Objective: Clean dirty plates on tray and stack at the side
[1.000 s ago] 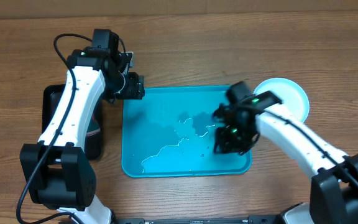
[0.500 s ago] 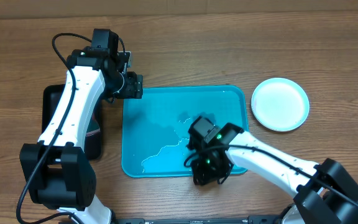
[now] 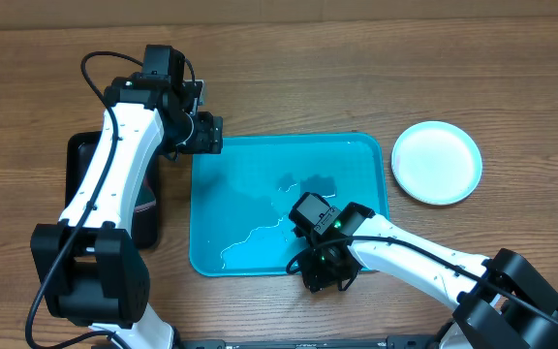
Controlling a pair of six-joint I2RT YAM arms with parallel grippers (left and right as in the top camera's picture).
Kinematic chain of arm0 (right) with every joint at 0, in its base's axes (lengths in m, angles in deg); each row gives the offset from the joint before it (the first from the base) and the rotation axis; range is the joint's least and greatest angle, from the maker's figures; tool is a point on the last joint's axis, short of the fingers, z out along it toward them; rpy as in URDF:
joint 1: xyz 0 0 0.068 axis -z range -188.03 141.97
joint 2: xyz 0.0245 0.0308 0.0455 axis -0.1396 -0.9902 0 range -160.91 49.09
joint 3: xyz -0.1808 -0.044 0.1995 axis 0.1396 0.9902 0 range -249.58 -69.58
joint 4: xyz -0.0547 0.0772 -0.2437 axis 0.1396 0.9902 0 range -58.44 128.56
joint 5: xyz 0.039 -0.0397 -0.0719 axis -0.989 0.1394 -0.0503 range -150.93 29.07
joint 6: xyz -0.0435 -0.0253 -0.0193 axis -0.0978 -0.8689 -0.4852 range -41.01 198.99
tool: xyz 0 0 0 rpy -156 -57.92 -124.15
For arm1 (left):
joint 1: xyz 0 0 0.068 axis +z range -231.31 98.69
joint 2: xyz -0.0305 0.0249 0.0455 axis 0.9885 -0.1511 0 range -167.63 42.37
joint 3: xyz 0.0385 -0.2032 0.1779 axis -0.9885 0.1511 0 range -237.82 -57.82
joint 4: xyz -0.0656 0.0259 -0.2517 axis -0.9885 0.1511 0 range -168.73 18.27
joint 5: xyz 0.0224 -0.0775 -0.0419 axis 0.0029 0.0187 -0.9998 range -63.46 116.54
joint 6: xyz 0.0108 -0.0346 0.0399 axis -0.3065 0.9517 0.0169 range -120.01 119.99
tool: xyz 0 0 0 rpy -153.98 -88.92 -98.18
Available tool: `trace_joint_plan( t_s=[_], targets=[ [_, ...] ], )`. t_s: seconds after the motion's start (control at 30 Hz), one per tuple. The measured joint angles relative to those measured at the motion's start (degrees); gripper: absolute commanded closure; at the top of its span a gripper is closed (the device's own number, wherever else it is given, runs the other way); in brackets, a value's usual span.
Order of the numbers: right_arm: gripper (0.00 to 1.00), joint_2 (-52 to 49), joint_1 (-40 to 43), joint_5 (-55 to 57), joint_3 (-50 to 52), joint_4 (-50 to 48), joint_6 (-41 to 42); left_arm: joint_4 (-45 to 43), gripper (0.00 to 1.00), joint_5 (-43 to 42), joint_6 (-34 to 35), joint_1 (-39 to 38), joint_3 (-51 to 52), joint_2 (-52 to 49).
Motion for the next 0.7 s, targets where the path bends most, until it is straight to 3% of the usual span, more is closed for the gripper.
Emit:
trace_joint_plan(
  t_s=[0.7],
  targets=[
    [0.54, -0.4, -0.6, 4.4, 0.1, -3.6, 2.9, 0.1, 0.19, 0.0, 0.0, 0.0, 0.0, 0.0]
  ],
)
